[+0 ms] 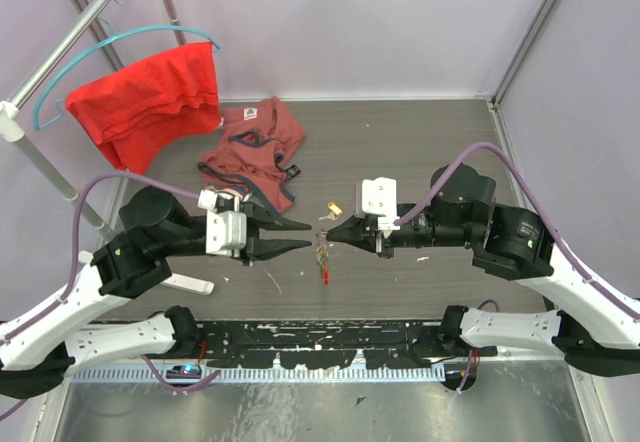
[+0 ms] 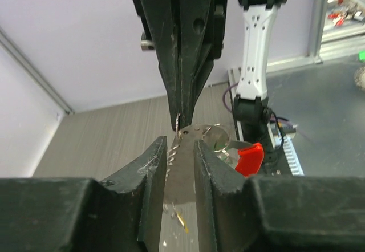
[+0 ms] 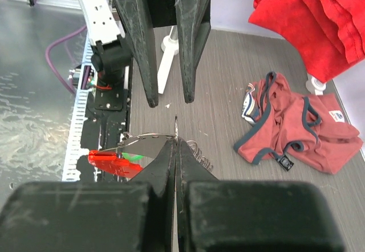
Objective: Put the keys on the keyring
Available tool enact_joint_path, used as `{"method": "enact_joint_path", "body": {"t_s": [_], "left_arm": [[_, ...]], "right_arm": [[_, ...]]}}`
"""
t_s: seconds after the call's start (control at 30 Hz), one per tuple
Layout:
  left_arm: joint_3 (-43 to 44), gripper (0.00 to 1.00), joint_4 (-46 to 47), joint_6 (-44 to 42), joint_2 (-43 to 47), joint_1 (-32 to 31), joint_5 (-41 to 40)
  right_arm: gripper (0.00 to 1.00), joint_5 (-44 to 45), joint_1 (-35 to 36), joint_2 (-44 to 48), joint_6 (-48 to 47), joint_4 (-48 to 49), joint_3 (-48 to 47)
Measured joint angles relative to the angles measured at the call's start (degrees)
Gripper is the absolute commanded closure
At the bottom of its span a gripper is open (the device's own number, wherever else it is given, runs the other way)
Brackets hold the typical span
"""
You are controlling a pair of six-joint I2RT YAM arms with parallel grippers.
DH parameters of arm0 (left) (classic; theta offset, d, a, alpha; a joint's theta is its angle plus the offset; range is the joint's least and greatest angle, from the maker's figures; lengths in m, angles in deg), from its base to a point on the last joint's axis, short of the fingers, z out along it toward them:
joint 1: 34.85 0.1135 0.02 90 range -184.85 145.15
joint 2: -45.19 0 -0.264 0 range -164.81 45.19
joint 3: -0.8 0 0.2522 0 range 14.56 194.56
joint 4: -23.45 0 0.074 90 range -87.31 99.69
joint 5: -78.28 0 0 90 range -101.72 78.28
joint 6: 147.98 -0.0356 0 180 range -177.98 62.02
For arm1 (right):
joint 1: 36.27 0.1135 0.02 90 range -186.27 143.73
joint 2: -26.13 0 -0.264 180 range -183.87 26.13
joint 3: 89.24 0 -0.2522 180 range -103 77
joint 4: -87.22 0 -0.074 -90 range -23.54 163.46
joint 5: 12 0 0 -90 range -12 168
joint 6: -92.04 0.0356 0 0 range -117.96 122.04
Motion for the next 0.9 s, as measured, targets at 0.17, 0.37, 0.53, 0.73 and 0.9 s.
{"method": "enact_joint_path", "body": {"t_s": [0.17, 0.37, 0.53, 0.73, 0.9], "left_arm": [[2.0, 0.71, -6.5, -2.4, -2.6, 0.0, -2.5], [2.2, 0.71, -8.7, -3.1, -4.1, 0.0, -3.4], [2.3, 0.71, -8.6, -3.1, -4.3, 0.0, -3.4], [2.4, 0.71, -8.5, -3.1, -4.7, 0.0, -3.4], [2.5, 0.74, -8.5, -3.1, -5.2, 0.0, -3.2]], "right_arm": [[0.99, 1.5, 0.0, -0.6, -0.9, -2.7, -0.8], [0.99, 2.2, 0.0, -0.7, -1.4, -3.8, -0.9], [0.99, 3.1, 0.0, -1.2, -1.5, -4.7, -0.9], [0.99, 3.8, 0.0, -2.1, -1.5, -5.6, -0.9], [0.99, 4.0, 0.0, -2.4, -1.5, -5.7, -0.9]]}}
